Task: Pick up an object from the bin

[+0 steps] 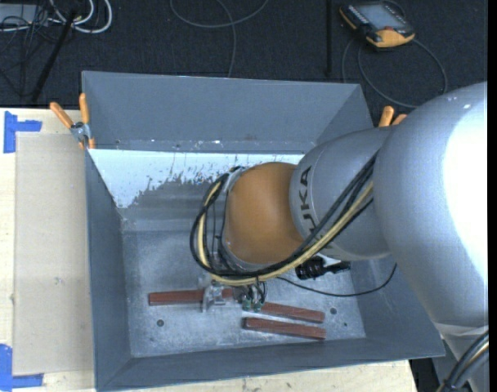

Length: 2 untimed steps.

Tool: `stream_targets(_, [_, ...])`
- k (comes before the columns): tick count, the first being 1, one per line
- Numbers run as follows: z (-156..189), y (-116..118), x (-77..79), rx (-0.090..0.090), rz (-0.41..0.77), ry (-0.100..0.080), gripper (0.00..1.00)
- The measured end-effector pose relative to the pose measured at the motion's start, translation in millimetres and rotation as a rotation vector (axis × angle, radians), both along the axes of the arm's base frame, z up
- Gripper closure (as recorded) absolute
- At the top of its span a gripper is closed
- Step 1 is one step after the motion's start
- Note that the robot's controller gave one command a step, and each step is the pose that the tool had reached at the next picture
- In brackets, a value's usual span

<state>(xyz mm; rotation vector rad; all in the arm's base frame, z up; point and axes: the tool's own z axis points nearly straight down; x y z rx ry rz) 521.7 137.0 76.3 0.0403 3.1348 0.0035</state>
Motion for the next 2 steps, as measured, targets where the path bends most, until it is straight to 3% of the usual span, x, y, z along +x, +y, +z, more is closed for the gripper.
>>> stream_targets(1, [0.0, 0.0, 0.0, 0.000, -0.001, 0.000, 1.00])
stream_targets(2, [174.8, -2.8, -5.9, -0.001, 0.033, 0.000, 1.00])
